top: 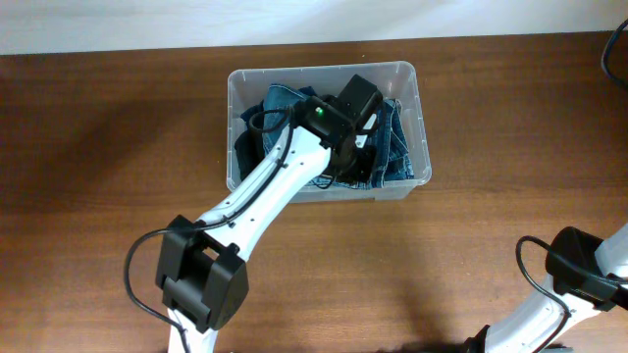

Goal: Pack container
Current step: 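Push the left gripper down across the jeans toward the bin's right side, then lift the left gripper back to the bin's left side above the jeans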

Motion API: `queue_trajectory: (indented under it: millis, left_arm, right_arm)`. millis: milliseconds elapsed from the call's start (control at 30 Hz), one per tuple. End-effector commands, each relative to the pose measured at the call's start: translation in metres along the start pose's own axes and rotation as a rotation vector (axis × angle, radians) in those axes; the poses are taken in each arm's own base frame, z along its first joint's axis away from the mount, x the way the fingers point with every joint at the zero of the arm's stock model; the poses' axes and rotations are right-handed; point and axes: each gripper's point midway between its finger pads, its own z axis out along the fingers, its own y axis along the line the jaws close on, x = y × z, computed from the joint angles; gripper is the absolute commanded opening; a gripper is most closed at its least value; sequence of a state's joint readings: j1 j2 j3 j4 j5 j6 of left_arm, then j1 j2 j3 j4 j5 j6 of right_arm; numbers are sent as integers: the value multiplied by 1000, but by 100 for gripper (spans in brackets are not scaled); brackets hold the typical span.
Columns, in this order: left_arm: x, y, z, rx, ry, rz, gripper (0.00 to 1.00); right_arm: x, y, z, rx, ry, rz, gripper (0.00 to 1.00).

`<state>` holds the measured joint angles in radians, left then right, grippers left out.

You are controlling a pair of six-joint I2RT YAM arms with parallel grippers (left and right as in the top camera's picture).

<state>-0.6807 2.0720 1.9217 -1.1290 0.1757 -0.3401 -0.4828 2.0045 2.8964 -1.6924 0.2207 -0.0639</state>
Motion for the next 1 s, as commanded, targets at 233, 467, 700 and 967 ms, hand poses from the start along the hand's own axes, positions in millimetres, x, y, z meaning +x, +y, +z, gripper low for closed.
queue_trajectory:
  millis: [233,467,700,967]
  left_arm:
    - [-14,30,71,-133,7,11,1]
    - [-29,33,56,-174,-39,44,0]
    - [-64,39,-32,-190,-162,3,1]
    - [-76,91,-99,-249,-231,-119,13]
  right_arm:
    - [2,-2,1,9,9,1,98]
    - [2,-2,1,9,9,1,98]
    - [2,-2,1,9,9,1,98]
    - [2,-2,1,9,9,1,98]
